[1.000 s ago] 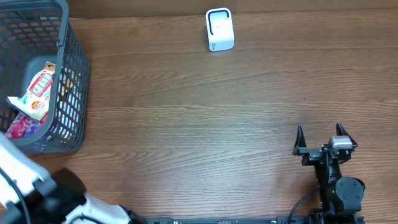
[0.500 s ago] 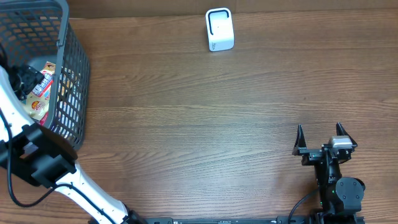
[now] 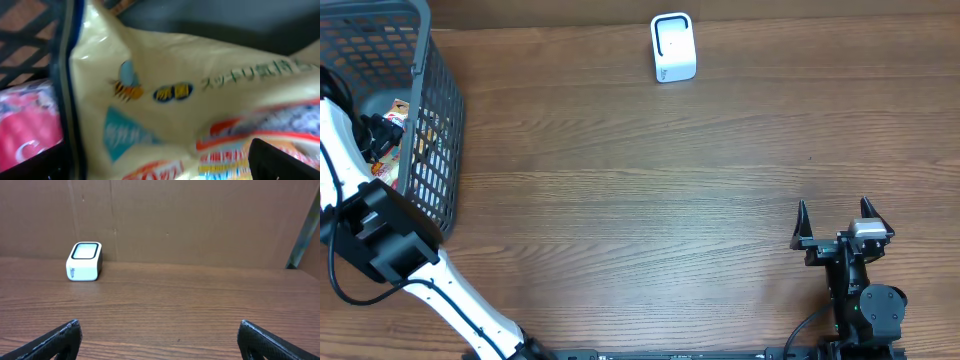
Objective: Scan the item barcode
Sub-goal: 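Move the left gripper into the grey basket toward the yellow snack bag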
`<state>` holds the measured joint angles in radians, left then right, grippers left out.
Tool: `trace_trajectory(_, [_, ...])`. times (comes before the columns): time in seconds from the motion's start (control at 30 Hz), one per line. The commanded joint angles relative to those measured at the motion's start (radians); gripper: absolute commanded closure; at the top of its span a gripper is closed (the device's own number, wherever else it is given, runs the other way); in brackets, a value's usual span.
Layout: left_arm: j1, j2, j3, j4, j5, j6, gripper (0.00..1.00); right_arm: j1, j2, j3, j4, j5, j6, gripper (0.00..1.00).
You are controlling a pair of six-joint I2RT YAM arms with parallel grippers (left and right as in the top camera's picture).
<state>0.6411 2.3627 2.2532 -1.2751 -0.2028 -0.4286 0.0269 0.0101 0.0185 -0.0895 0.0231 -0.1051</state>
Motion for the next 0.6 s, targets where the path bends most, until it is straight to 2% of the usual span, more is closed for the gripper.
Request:
trace_trajectory(0.0, [-0.002, 0.032, 0.006, 0.017, 0.022, -0.019, 0.0, -0.001, -0.007, -0.01, 0.006, -0.002, 0.0, 0.0])
trace_trajectory(0.03, [-0.002, 0.044, 0.006, 0.016, 0.043, -0.018, 0.0, -0.001, -0.007, -0.01, 0.006, -0.002, 0.0, 0.0])
trace_trajectory(0.13, [-0.002, 0.077, 0.006, 0.014, 0.082, -0.012, 0.25, -0.001, -0.007, -0.01, 0.006, -0.002, 0.0, 0.0])
trace_trajectory(0.2, [-0.002, 0.085, 0.006, 0.011, 0.092, -0.012, 0.53, -0.001, -0.007, -0.01, 0.006, -0.002, 0.0, 0.0])
trace_trajectory(0.23, [-0.002, 0.085, 0.006, 0.008, 0.092, -0.013, 0.8, -0.001, -0.007, -0.01, 0.006, -0.002, 0.0, 0.0])
trace_trajectory(0.27, [-0.002, 0.082, 0.006, 0.003, 0.093, -0.013, 0.96, -0.001, -0.007, -0.01, 0.006, -0.002, 0.0, 0.0])
trace_trajectory(0.4, [-0.001, 0.056, 0.026, -0.028, 0.1, -0.013, 0.96, -0.001, -0.007, -0.01, 0.006, -0.002, 0.0, 0.0])
trace_trajectory(0.57, [-0.001, -0.041, 0.146, -0.075, 0.183, -0.013, 0.96, -0.001, -0.007, -0.01, 0.006, -0.002, 0.0, 0.0])
